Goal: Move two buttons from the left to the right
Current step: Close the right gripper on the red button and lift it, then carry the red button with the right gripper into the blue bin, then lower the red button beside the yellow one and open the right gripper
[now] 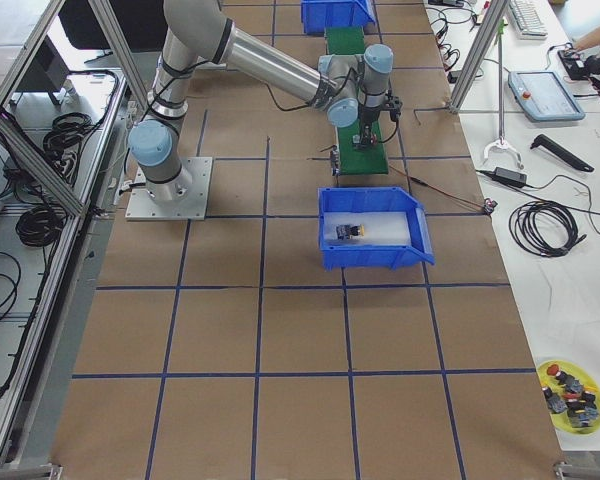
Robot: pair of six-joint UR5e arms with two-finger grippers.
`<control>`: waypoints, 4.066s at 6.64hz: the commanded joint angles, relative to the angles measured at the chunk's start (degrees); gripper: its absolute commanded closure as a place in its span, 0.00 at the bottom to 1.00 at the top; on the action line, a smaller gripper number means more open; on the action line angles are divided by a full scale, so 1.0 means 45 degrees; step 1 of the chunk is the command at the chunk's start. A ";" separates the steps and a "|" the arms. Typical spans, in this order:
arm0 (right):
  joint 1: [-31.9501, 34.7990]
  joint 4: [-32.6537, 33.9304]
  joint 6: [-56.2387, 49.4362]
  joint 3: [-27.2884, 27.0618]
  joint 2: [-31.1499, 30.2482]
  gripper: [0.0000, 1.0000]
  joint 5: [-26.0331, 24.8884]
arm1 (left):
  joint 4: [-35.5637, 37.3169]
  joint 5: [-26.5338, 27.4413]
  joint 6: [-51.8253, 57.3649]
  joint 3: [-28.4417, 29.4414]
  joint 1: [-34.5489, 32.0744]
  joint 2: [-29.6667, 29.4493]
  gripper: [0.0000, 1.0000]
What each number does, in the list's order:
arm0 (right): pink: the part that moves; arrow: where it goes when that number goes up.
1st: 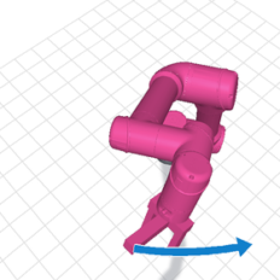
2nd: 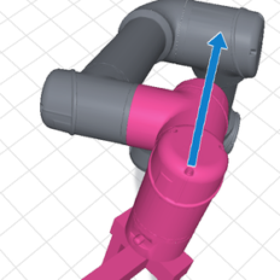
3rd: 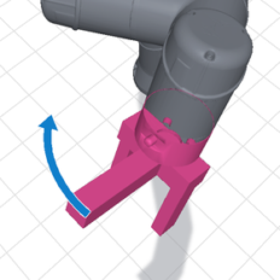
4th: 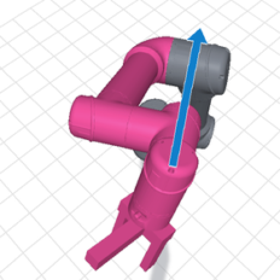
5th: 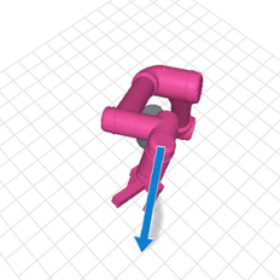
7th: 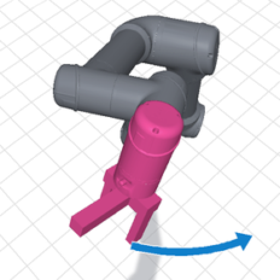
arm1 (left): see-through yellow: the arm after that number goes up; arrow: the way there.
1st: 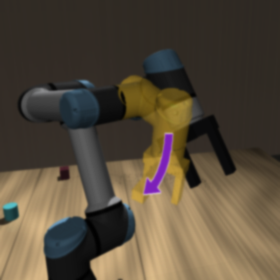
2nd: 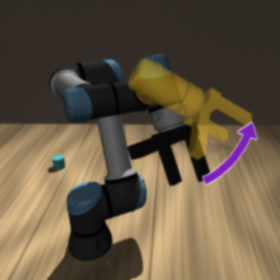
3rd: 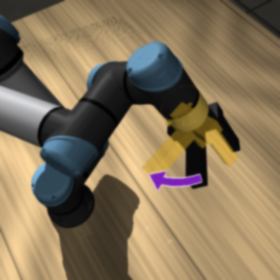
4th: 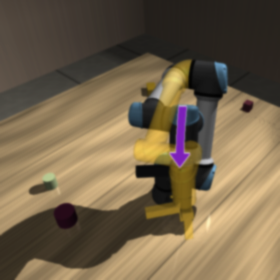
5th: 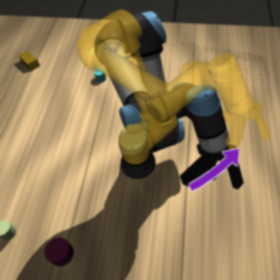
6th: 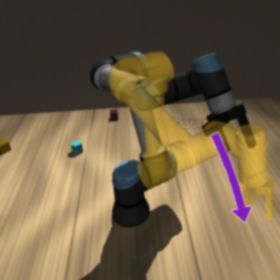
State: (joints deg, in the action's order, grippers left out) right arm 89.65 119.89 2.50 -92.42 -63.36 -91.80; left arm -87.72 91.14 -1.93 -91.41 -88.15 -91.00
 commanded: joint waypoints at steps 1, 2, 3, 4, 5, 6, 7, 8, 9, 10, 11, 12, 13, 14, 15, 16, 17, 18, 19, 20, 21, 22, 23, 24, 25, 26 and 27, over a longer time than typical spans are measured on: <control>-0.0097 -0.2018 -0.0765 0.1310 -0.0410 0.97 -0.0690 | 0.0000 0.0000 0.0000 0.0000 0.0000 0.0007 0.00; -0.0426 -0.3134 -0.1293 0.2054 -0.0509 0.98 -0.0751 | 0.0000 0.0000 0.0000 0.0000 0.0000 0.0007 0.00; -0.1184 -0.4074 -0.1917 0.2661 -0.0858 0.98 -0.0694 | 0.0000 0.0000 0.0000 0.0000 0.0000 0.0007 0.00; -0.2332 -0.4296 -0.3373 0.3111 -0.1055 0.98 -0.0693 | 0.0000 0.0000 0.0000 0.0000 0.0000 0.0007 0.00; -0.3465 -0.4298 -0.4760 0.3464 -0.0864 0.98 -0.0596 | 0.0000 0.0000 0.0000 0.0000 0.0000 0.0007 0.00; -0.4656 -0.4221 -0.5238 0.3622 -0.0784 0.98 -0.0479 | 0.0000 0.0000 0.0000 0.0000 0.0000 0.0007 0.00; -0.5422 -0.4200 -0.5379 0.3624 -0.0745 0.98 -0.0498 | 0.0000 0.0000 0.0000 0.0000 0.0000 0.0007 0.00; -0.5894 -0.4065 -0.6231 0.3643 -0.0455 0.98 -0.0459 | 0.0000 0.0000 0.0000 0.0000 0.0000 0.0007 0.00; -0.5956 -0.3251 -0.6529 0.3663 0.0032 0.97 -0.0439 | 0.0000 0.0000 0.0000 0.0019 0.0000 0.0007 0.00; -0.5957 -0.2431 -0.6513 0.3547 0.0617 0.97 -0.0342 | 0.0000 0.0000 0.0000 0.0020 0.0000 0.0007 0.00; -0.5957 -0.2191 -0.6513 0.3584 0.1125 0.97 -0.0245 | 0.0000 0.0000 0.0000 0.0020 0.0000 -0.0012 0.00; -0.5918 -0.1628 -0.6822 0.3527 0.1498 0.97 -0.0244 | 0.0000 0.0000 0.0000 0.0020 0.0000 -0.0012 0.00; -0.5898 -0.1351 -0.7251 0.3526 0.1850 0.97 -0.0244 | 0.0000 0.0000 0.0000 0.0020 0.0000 -0.0012 0.00; -0.5860 -0.1349 -0.7236 0.3429 0.2085 0.97 -0.0224 | 0.0000 0.0000 0.0000 0.0039 0.0000 -0.0012 0.00; -0.5859 -0.1310 -0.7255 0.3254 0.2184 0.97 -0.0244 | 0.0000 0.0000 0.0000 0.0039 0.0000 -0.0012 0.00; -0.5859 -0.1271 -0.7255 0.3233 0.2204 0.97 -0.0244 | 0.0000 0.0000 0.0000 0.0039 0.0000 -0.0012 0.00; -0.5859 -0.1271 -0.7216 0.3349 0.2359 0.96 -0.0244 | 0.0000 0.0000 -0.0019 0.0020 0.0000 -0.0012 0.00; -0.5821 -0.1271 -0.7177 0.3389 0.2458 0.95 -0.0224 | 0.0000 -0.0019 -0.0039 0.0039 0.0000 -0.0012 0.00; -0.5781 -0.1251 -0.7138 0.3389 0.2497 0.95 -0.0224 | 0.0000 0.0000 -0.0020 0.0020 0.0000 -0.0012 0.00; -0.5646 -0.1232 -0.7138 0.3389 0.2536 0.95 -0.0224 | 0.0000 0.0000 -0.0020 0.0039 0.0000 -0.0012 0.00; -0.5625 -0.1135 -0.7138 0.3370 0.2537 0.92 -0.0224 | 0.0000 0.0000 -0.0020 0.0020 0.0000 -0.0012 0.00; -0.5606 -0.1153 -0.7157 0.3331 0.2537 0.83 -0.0224 | 0.0000 -0.0019 -0.0020 0.0020 0.0000 -0.0012 0.00; -0.5547 -0.1153 -0.7157 0.3331 0.2517 0.83 -0.0205 | 0.0000 -0.0020 -0.0020 0.0039 0.0000 -0.0012 0.00; -0.5547 -0.1153 -0.7177 0.3331 0.2537 0.72 -0.0205 | 0.0000 0.0000 -0.0020 0.0020 0.0000 -0.0012 0.00; -0.5547 -0.1134 -0.7196 0.3350 0.2517 0.51 -0.0224 | 0.0000 0.0000 -0.0020 0.0039 0.0000 -0.0012 0.00; -0.5547 -0.1134 -0.7177 0.3370 0.2517 0.39 -0.0224 | 0.0000 0.0000 -0.0020 0.0039 0.0000 -0.0012 0.00; -0.5547 -0.1134 -0.7177 0.3389 0.2478 0.33 -0.0205 | 0.0000 0.0000 -0.0020 0.0039 0.0000 -0.0012 0.00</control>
State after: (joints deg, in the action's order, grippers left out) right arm 64.68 114.78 -29.81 -77.25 -52.10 -92.79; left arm -87.72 91.14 -2.02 -91.24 -88.15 -91.05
